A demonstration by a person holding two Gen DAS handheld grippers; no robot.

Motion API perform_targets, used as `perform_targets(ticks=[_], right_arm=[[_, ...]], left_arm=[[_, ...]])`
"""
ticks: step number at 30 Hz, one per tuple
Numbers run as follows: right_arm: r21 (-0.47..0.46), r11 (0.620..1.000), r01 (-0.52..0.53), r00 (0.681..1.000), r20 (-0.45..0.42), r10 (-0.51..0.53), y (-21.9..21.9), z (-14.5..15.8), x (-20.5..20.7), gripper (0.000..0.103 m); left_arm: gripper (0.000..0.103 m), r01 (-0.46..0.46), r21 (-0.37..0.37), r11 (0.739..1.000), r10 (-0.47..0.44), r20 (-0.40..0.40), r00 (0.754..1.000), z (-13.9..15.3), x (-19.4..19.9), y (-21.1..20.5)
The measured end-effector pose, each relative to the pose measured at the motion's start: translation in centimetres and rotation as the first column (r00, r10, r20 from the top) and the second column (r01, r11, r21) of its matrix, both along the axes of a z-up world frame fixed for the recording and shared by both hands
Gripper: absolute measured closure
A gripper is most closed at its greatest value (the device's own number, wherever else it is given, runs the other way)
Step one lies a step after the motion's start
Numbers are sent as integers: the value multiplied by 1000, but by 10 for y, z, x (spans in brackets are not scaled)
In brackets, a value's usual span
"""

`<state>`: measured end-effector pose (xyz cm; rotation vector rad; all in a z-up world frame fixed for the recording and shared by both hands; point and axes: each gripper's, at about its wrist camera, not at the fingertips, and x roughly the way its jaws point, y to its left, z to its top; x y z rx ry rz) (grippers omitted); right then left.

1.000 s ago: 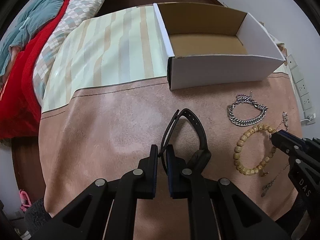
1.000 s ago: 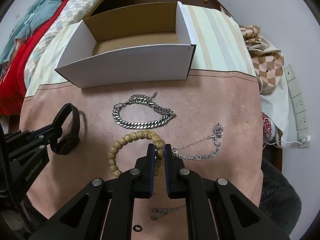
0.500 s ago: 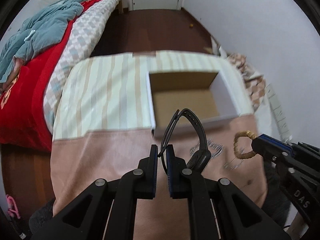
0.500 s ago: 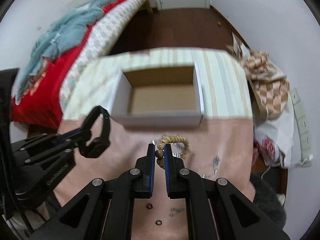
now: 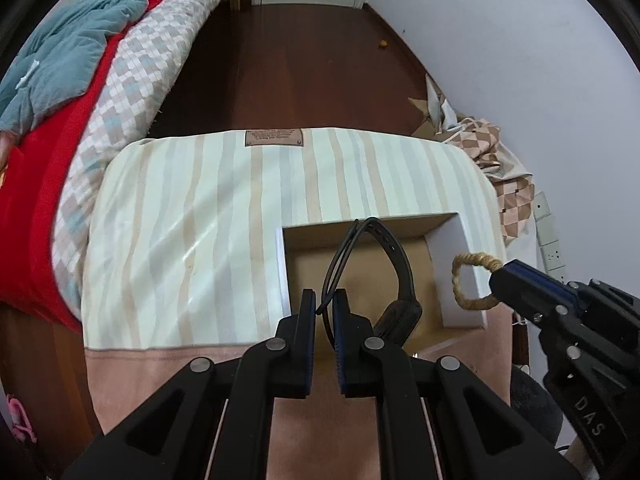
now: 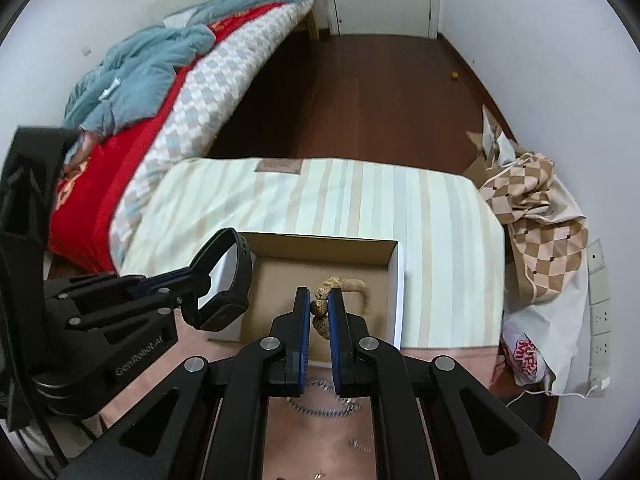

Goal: Organize jewelry
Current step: 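Carry both items into the white box and open both tools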

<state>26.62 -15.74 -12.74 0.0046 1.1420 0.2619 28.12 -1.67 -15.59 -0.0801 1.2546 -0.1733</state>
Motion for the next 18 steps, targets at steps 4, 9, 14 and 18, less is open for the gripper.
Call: perform_targets(ticks=[4,9,14,18], right_arm=[[27,1000,-2,999,-45,3,-3,-23,23,94],[95,995,20,990,-141,-6,-14,-45,43,93],[65,997,33,987,-159,-22,-24,-50,40,56],[-20,999,37,992,-122,-40,-27,-45,25,53]], left_arm=[[91,13,-10,1000,-13,-47,999,-14,17,-4],[84,-3,-24,1000,1,-72,997,-15,25,-5],[21,-22,9,1000,22,-12,1000,0,20,-4],[16,-54,70,996,52,35,998,10,10,3]])
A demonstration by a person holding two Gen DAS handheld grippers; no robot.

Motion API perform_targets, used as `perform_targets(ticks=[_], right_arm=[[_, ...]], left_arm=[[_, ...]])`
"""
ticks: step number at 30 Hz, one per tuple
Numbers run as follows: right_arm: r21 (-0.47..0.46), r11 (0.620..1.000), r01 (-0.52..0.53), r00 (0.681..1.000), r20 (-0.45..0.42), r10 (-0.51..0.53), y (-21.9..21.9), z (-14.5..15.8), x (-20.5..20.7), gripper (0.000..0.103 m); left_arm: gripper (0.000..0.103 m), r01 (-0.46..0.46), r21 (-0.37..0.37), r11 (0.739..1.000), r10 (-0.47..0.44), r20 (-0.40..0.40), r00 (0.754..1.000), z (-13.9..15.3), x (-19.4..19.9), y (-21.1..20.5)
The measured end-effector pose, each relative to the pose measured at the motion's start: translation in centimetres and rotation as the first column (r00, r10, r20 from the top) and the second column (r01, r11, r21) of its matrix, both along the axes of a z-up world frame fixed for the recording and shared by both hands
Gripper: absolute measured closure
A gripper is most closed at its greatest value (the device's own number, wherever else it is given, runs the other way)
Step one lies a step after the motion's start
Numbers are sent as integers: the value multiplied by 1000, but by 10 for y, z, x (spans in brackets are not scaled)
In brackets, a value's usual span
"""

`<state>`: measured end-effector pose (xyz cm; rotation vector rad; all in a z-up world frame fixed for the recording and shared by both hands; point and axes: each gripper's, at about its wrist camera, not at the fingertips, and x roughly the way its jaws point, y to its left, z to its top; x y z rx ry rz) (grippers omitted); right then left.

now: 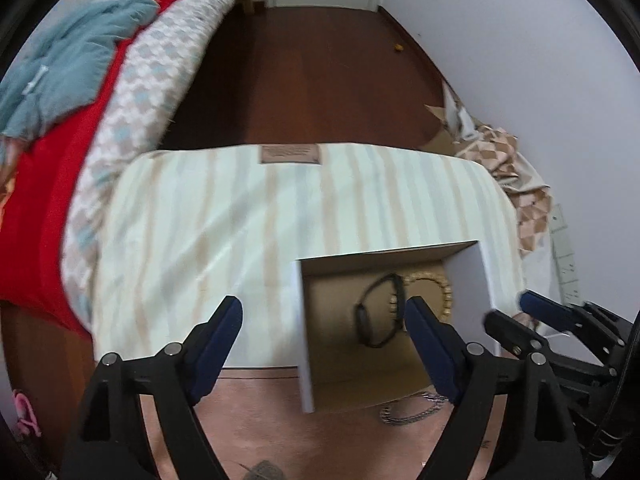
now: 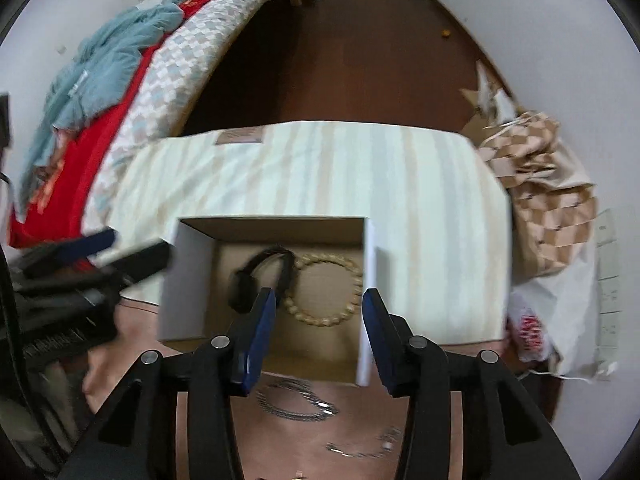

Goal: Organize jewelry
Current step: 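Carry both items into the white box and open both tools, then lift both open tools away from the box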

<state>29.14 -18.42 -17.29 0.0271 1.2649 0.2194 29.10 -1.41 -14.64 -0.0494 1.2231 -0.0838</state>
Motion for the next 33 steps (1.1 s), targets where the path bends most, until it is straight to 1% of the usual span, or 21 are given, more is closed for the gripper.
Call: perform_targets(ticks=[1,2,3,4,5,7,10,17,22,25,33], right_arm=[[-19,1000,5,1000,0,-5,-2,-1,-4,43],[-46,999,14,1000,1,-14,-3,-2,-8,30],[-61,998,21,1000,6,-21,-3,-4,-11,24],[-75,997,28,1000,8,-27,-3,-7,-14,14],[-89,996,33,999,8,-32,-3,-9,-16,9],[-109,993,41,999,4,-41,-2,-17,-22,9],[-139,989,51,999,17,-49,0,-22,-29,2],[-162,984,73,996,57,-64,1,-16,-39,1],[-167,983,83,994,88,-69,0,-2,-51,1],[-166,982,95,990,121,-75,-1,13,-63,1],[-162,979,123,973,213,-87,-5,57,-101,1]], left_arm=[[8,-7,14,1000,7,7,1000,1,-3,2],[5,-18,37,999,17,18,1000,1,-7,4],[5,-29,60,998,27,30,999,0,-12,6],[4,-35,74,997,32,38,999,-1,-15,8],[4,-43,88,995,39,44,998,-2,-19,9],[3,-61,103,993,56,52,997,-6,-27,13],[2,-91,126,988,84,56,995,-14,-38,15],[2,-106,159,982,95,73,993,-15,-56,11],[2,-118,190,975,94,130,987,0,-71,7],[2,-135,201,970,100,172,980,15,-83,6],[2,-164,173,971,121,234,965,48,-125,7]])
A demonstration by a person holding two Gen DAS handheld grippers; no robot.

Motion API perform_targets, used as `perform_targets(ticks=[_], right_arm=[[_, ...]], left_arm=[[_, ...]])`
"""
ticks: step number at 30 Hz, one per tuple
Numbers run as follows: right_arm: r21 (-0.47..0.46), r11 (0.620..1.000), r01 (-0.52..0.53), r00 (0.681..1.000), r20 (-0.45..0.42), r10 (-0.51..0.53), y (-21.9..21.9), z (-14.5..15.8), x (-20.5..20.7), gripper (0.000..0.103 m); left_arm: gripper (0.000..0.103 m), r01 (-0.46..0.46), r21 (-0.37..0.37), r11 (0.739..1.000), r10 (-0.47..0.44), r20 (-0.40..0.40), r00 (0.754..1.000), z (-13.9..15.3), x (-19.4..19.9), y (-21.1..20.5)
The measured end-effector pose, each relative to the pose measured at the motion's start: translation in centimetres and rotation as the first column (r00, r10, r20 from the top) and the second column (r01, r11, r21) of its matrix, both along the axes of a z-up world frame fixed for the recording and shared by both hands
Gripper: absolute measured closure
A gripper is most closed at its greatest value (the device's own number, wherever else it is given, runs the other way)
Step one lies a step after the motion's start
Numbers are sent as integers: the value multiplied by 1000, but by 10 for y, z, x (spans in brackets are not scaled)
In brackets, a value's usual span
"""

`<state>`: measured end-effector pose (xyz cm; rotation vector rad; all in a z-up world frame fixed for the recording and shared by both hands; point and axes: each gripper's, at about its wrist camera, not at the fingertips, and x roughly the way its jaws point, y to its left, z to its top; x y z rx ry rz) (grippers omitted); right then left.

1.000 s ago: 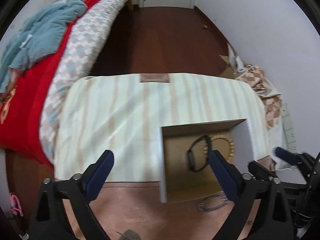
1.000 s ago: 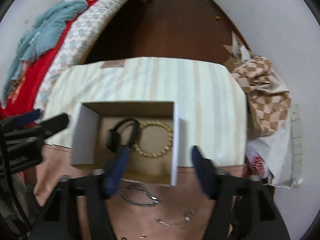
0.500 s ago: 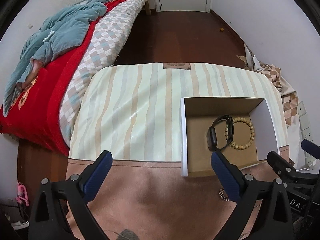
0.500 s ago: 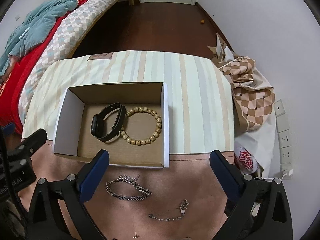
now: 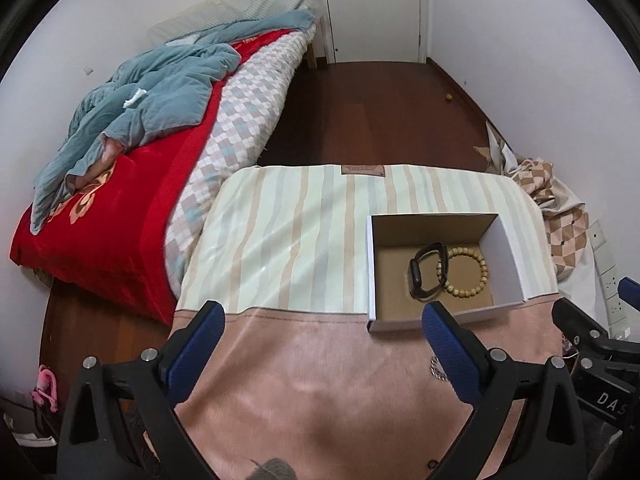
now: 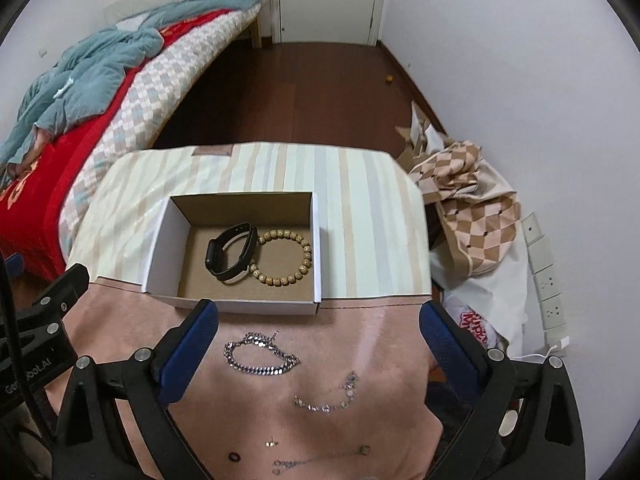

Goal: Organize jewelry
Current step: 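Lift both open tools away from the box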

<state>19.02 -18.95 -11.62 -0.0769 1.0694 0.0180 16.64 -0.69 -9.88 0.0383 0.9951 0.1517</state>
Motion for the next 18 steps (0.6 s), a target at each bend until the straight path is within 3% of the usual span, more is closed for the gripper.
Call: perform_targets(ticks=[6,18], right_arm=[[-19,1000,-7,998,63,9,1,29,-36,1],[27,1000,-16,991,136,12,-4,70,-88,1]], left_arm=[[2,10,0,1000,-10,44,999,22,-34,-4],[2,7,-11,1000,-6,115,993,53,-80,-7]])
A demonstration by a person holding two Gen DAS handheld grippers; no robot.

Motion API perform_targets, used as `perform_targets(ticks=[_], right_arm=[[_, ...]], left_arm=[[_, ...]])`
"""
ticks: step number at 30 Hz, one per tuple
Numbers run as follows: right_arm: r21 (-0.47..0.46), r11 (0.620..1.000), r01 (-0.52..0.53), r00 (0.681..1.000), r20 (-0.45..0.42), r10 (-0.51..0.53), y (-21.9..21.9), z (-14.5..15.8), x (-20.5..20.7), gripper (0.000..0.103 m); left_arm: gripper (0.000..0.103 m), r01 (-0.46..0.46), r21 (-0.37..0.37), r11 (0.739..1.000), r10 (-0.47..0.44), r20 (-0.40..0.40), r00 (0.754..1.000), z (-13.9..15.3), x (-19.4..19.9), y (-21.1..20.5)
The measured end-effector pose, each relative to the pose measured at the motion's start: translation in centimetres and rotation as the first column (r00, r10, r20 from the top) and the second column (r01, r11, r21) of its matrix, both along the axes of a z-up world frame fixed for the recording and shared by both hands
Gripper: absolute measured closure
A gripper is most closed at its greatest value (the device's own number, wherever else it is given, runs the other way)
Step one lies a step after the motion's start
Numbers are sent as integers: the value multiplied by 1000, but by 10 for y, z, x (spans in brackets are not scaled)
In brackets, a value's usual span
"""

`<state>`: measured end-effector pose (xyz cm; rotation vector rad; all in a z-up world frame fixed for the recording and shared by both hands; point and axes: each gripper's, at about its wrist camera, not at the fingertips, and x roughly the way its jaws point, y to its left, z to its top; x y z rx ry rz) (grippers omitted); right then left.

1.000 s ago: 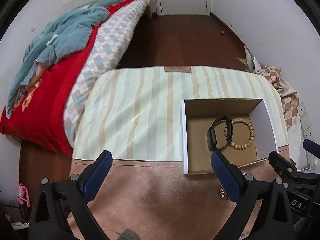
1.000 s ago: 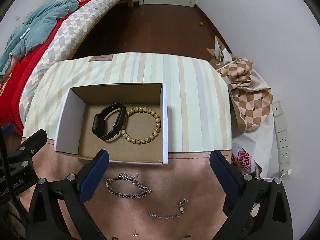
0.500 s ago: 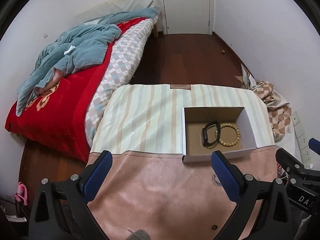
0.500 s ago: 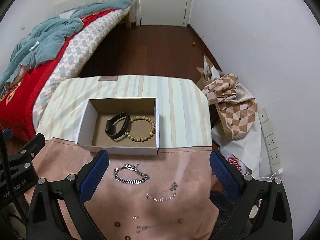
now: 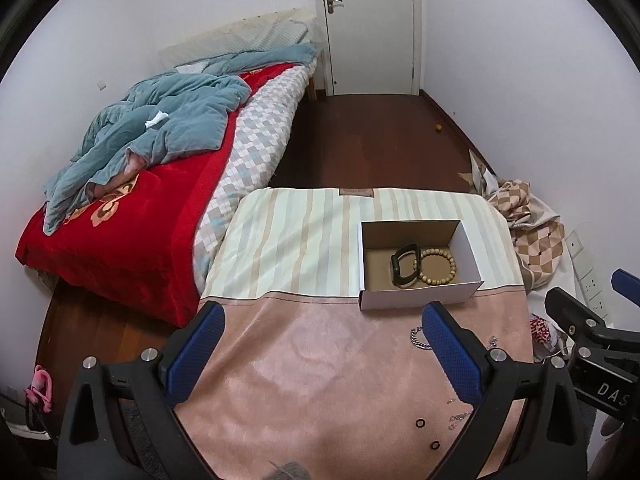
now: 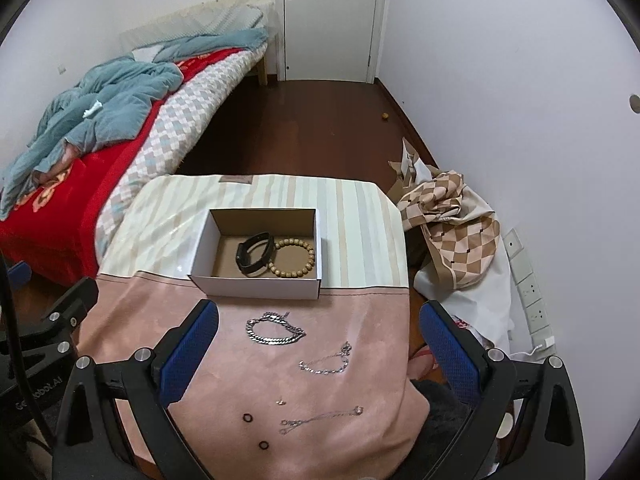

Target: Organize jewelry

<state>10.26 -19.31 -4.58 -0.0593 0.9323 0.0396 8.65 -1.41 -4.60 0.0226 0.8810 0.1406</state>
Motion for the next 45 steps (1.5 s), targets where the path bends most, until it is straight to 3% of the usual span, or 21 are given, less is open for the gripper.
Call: perform_targets(ticks=[3,6,9,12,15,18,20,28,30,31,32,35,39,45], right_arm=[[37,999,15,1000,-11,-14,-9,-1,-6,1],[80,996,49,996,-76,-43,-24,-22,-10,1],[123,988,98,979,-191,-73,-42,-66,-15,1],[151,977,153,942,-322,-98,-58,-120,-22,1],[166,963,212,909,-396,-131,-77,-163,-30,2],[137,958,253,895,-410,-178,-93,-194,-36,17],[133,960,248,895,-410,-175,-95,-208,-39,34],[77,980,181,939,-309,-150,-79,-223,-39,61],[65,982,179,944,-293,-153,-80,-223,-36,72],[55,982,178,946,-285,-155,-80,-223,-35,87],[51,983,177,947,-280,-156,-80,-224,-34,93],[90,980,179,951,-273,-148,-83,-223,-35,93],[123,973,194,954,-253,-158,-93,-216,-35,93],[142,967,211,957,-233,-175,-107,-206,-35,93]], left_arm=[[2,-21,3,1000,21,-14,1000,-6,-5,3],[2,-40,28,999,42,-42,998,-26,-10,6],[2,-49,59,997,55,-96,994,-57,-16,6],[2,-40,89,995,55,-176,983,-98,-19,3],[2,-24,109,994,49,-235,971,-131,-23,-2],[2,-7,115,993,39,-273,961,-154,-23,-7],[2,7,115,993,28,-302,953,-168,-23,-13],[2,49,107,993,-9,-347,938,-192,-24,-29],[2,56,110,992,-15,-346,938,-192,-25,-31],[2,59,108,992,-18,-346,938,-192,-24,-32],[2,63,105,993,-22,-347,938,-192,-25,-33],[2,79,81,994,-46,-347,937,-190,-24,-38],[2,125,-30,992,-128,-355,926,-191,-18,-60],[6,224,-83,971,-238,-357,903,-199,-11,-99]])
